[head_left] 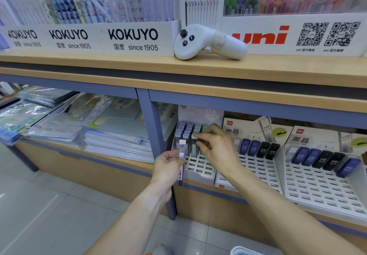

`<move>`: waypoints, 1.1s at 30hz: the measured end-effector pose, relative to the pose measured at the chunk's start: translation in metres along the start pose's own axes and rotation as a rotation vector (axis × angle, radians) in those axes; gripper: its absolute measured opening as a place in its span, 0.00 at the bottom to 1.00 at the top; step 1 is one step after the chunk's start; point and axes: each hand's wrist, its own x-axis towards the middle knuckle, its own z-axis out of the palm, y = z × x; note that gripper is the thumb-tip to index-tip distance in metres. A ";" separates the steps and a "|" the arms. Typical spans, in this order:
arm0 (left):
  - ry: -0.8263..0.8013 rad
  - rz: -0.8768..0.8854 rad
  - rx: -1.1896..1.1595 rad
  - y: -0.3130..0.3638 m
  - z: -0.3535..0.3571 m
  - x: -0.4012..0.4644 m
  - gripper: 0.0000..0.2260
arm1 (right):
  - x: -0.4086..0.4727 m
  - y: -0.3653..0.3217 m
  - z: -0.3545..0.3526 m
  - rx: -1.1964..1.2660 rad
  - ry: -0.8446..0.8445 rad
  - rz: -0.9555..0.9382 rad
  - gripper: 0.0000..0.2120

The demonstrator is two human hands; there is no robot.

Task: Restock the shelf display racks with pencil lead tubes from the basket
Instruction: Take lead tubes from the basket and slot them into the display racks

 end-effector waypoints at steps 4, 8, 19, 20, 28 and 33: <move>-0.019 0.013 -0.004 -0.001 -0.001 -0.001 0.11 | -0.001 -0.006 -0.004 -0.088 -0.088 0.007 0.17; -0.092 0.061 0.033 0.000 0.000 -0.004 0.11 | -0.011 -0.015 -0.016 0.218 0.003 0.231 0.17; -0.204 0.240 0.280 -0.001 0.012 -0.010 0.11 | -0.026 0.008 -0.050 0.561 0.219 0.414 0.14; -0.193 0.246 0.328 -0.003 0.011 -0.008 0.10 | -0.025 0.012 -0.052 0.542 0.262 0.406 0.14; -0.186 0.268 0.500 -0.010 0.015 -0.003 0.10 | -0.013 0.026 -0.043 0.292 0.300 0.269 0.12; -0.187 0.274 0.526 -0.010 0.017 -0.002 0.11 | -0.006 0.028 -0.034 0.185 0.253 0.183 0.12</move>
